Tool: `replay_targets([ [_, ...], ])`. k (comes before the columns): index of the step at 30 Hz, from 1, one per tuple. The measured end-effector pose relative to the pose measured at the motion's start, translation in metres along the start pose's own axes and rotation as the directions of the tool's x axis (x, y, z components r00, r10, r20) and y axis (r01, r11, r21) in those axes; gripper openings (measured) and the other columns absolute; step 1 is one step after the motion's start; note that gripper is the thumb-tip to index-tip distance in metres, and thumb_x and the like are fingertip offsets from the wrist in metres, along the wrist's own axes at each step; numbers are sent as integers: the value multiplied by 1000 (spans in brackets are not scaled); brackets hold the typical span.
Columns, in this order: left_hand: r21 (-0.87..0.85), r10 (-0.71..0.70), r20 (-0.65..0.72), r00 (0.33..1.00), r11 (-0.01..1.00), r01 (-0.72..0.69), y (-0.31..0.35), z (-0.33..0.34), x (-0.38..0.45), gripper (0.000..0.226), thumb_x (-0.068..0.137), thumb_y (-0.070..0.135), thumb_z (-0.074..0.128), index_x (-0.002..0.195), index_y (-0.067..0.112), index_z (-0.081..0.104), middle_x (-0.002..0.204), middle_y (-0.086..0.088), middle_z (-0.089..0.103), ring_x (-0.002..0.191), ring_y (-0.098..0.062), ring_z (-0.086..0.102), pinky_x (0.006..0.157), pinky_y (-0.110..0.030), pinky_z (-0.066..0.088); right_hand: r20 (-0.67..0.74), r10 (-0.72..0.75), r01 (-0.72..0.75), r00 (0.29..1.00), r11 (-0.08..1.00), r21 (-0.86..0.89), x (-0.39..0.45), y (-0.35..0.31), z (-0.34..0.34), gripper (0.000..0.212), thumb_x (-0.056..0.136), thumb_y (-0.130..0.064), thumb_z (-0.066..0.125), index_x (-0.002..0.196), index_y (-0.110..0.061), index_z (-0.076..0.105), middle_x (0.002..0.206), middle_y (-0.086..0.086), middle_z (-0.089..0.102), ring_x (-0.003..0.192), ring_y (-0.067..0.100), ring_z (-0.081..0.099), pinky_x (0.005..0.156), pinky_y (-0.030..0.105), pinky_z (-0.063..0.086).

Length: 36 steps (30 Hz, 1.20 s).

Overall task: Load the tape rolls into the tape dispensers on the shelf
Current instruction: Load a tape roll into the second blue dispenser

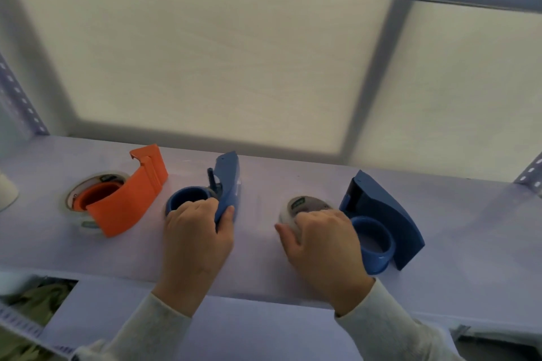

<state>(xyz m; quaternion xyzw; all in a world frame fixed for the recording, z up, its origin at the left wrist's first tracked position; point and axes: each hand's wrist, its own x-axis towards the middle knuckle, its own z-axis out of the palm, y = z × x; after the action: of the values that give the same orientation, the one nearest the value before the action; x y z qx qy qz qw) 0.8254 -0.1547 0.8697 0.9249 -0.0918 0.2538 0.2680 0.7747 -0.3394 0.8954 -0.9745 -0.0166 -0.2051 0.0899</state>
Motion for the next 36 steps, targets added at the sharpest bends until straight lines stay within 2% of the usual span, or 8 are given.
replay_targets([
  [6,47,-34,40,999,998,32,-11,1,10,29,87,32,62,67,12,56,65,-6,66,59,-24,57,64,-43,54,-164,-52,68,985,994,90,8,16,-12,44,88,-54,44,57,-23,51,54,-5,61,50,8,39,72,31,52],
  [10,20,-85,-22,996,996,86,1,-4,13,46,78,43,70,108,10,58,100,-8,63,92,-27,56,83,-44,50,-207,-103,128,973,985,113,7,27,-19,43,89,-54,46,59,-23,51,58,-7,61,55,6,40,77,32,53],
  [13,-209,92,-91,992,972,-109,27,-14,15,52,80,44,65,123,21,49,118,4,52,108,-19,51,93,-32,44,-204,-153,184,967,973,140,6,36,-25,43,88,-53,50,57,-23,47,58,-16,46,55,6,42,78,29,51],
  [15,-571,113,132,985,821,-18,45,-17,19,51,76,56,59,123,44,43,125,25,45,115,0,50,93,-17,43,-201,-179,212,963,965,157,4,42,-29,46,87,-53,53,56,-20,49,55,-15,47,57,7,44,80,27,46],
  [18,-799,203,506,838,476,367,60,-7,24,63,70,53,70,127,42,46,135,15,51,122,-2,52,92,-20,49,-195,-199,237,960,951,197,-2,46,-36,47,87,-55,52,57,-19,54,56,-12,56,60,7,48,80,22,41],
  [26,-818,283,513,810,447,362,76,8,34,29,66,32,82,93,31,73,66,12,51,68,-11,46,65,-22,46,-212,-219,265,952,939,217,-11,67,-54,42,84,-51,58,56,-21,49,56,-11,55,65,12,53,80,30,49],
  [32,-846,418,525,741,349,403,86,19,41,12,65,25,78,69,21,67,85,5,63,92,-22,59,79,-26,51,-218,-212,240,953,965,111,-19,85,-59,42,85,-49,55,57,-18,52,57,-8,57,68,15,55,85,34,49],
  [36,-789,301,507,808,538,295,96,35,42,14,67,20,82,69,20,68,102,0,58,105,-21,59,92,-36,53,-190,-252,248,949,968,-45,-24,96,-59,41,85,-48,54,59,-17,55,58,-7,59,69,18,57,88,35,49],
])
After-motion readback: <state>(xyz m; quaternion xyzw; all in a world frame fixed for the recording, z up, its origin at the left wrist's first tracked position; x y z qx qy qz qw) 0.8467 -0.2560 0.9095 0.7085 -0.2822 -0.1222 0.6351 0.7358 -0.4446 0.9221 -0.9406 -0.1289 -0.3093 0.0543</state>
